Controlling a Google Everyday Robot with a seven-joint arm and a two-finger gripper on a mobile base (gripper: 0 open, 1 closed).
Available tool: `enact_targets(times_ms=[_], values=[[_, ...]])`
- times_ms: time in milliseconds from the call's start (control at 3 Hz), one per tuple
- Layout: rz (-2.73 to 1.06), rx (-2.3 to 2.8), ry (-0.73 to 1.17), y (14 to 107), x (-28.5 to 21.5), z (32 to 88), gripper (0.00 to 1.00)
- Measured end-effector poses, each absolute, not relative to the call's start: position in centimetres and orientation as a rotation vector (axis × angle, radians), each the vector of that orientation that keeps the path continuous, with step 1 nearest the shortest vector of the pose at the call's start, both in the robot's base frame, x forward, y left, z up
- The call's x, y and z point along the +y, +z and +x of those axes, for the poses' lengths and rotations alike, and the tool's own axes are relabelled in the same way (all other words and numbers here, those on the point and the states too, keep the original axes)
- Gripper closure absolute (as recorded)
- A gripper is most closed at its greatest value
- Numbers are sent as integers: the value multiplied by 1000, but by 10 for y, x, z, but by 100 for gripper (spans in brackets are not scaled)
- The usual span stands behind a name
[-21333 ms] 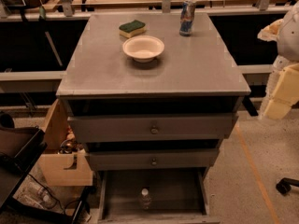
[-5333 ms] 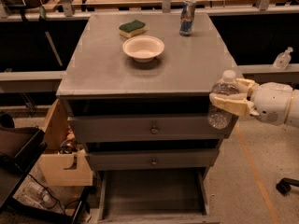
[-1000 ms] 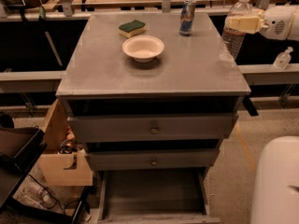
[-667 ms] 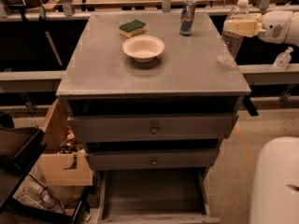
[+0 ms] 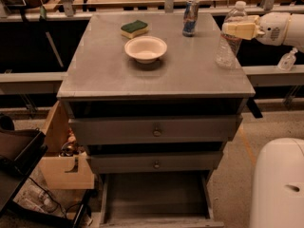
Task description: Pick water bottle from bottom drawer and place on counter
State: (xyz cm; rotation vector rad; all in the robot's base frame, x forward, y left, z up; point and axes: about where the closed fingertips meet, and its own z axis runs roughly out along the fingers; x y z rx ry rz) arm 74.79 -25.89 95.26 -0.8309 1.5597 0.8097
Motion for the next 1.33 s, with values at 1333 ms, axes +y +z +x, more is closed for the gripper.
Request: enact_targets(times_ms=[1333], values=[[-858,1529,876,933,-240,754,100]])
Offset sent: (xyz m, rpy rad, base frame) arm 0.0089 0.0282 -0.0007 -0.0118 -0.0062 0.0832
